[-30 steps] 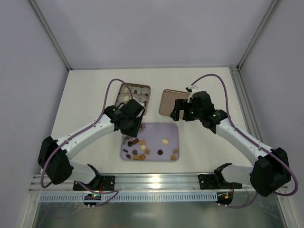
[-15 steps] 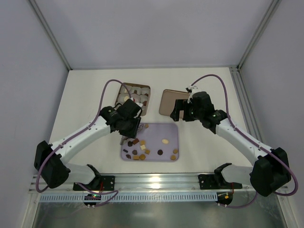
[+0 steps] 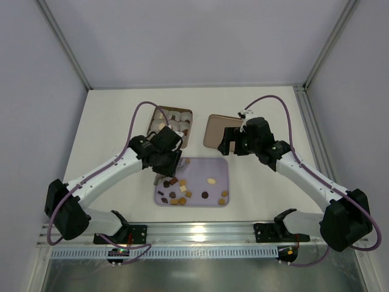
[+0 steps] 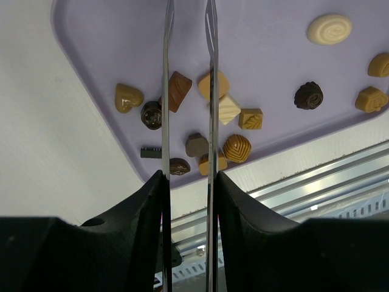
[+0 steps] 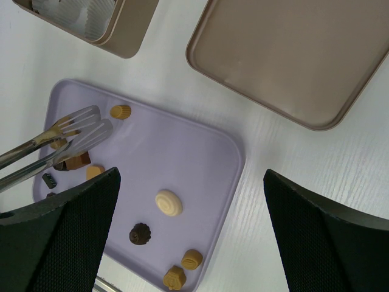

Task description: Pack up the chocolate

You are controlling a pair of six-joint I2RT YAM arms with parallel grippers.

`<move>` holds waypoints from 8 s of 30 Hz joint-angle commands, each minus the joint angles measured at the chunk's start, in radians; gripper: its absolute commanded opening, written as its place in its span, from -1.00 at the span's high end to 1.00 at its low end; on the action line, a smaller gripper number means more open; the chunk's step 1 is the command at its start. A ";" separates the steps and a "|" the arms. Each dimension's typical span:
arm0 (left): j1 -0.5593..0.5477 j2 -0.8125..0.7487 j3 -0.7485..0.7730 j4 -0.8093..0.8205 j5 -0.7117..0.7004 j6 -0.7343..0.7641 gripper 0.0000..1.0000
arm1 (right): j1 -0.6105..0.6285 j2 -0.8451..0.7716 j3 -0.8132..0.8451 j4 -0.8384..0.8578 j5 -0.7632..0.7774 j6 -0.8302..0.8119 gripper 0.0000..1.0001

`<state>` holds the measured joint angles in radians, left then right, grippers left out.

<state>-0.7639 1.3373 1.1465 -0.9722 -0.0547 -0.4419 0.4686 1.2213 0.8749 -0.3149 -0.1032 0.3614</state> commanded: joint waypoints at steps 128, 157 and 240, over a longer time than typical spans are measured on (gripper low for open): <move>-0.040 0.132 0.116 0.046 0.009 0.048 0.31 | 0.004 -0.054 -0.019 0.028 0.016 -0.001 -0.99; -0.040 0.042 0.082 -0.006 0.018 0.035 0.29 | 0.002 -0.063 -0.027 0.031 0.013 0.005 -1.00; 0.254 0.164 0.433 -0.086 -0.109 0.097 0.49 | 0.001 0.018 0.038 0.016 -0.067 -0.012 -0.99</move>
<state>-0.5320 1.4780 1.5406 -1.0523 -0.1314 -0.3733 0.4686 1.2266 0.8734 -0.3218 -0.1432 0.3603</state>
